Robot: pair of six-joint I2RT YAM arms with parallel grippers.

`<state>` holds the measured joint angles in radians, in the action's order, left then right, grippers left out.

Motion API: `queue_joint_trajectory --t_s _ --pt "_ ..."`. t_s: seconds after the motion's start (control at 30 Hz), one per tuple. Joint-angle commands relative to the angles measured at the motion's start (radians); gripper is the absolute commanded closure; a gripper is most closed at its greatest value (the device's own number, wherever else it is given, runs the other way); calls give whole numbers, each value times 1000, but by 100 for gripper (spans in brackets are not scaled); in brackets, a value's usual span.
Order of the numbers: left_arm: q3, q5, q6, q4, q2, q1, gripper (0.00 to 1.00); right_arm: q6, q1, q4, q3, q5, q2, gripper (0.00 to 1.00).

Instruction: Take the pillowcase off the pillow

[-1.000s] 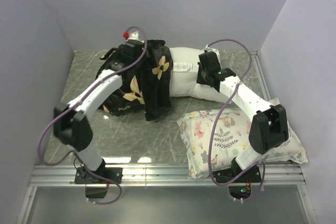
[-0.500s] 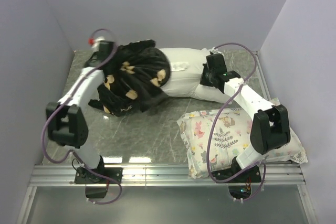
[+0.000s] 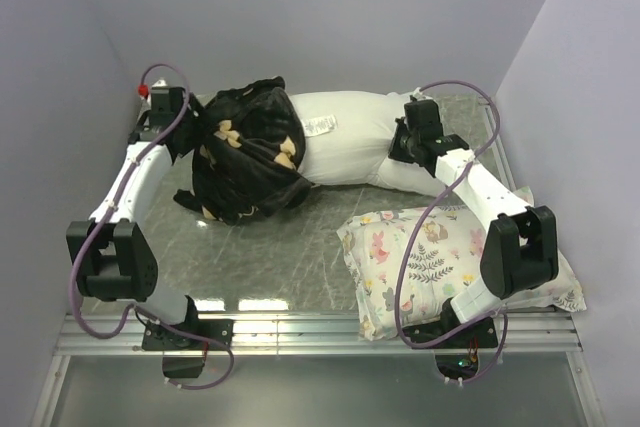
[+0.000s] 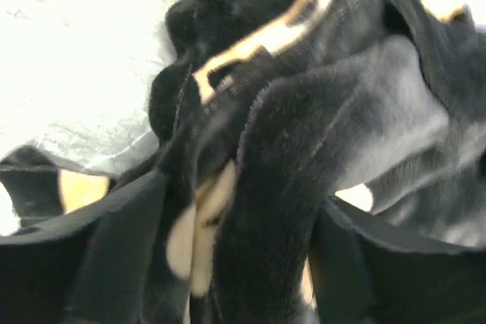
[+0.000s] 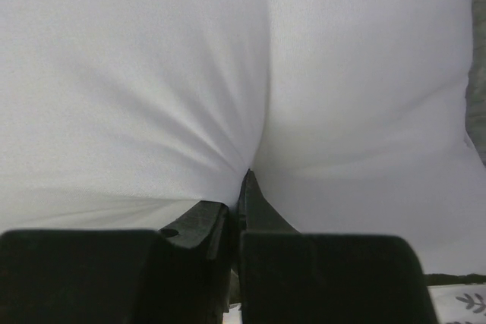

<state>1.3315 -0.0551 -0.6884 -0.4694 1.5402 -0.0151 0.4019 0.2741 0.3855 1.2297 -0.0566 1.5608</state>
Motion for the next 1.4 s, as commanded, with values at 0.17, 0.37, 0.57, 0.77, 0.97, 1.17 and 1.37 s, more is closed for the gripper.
queue_joint_trajectory --t_s 0.17,0.37,0.57,0.77,0.97,1.17,1.37 --pt "-116 -470 -34 -86 -308 337 16 -21 -19 36 85 -114 -33 99" --pt "-348 -511 -193 -109 -479 518 13 -31 25 58 122 -137 -61 69" --pt "-543 -444 -287 1 -511 569 12 -66 118 41 114 -144 -128 36" --pt "-653 -374 -240 257 -508 570 7 -121 282 -78 -2 -130 -194 19" --pt "-695 -339 -184 411 -451 572 8 -117 382 -146 -58 -181 -84 14" --pt "-678 -350 -197 416 -329 573 42 -23 399 -207 -49 -249 90 12" --pt "-588 -429 -201 296 -235 575 100 5 401 -283 -42 -333 140 31"
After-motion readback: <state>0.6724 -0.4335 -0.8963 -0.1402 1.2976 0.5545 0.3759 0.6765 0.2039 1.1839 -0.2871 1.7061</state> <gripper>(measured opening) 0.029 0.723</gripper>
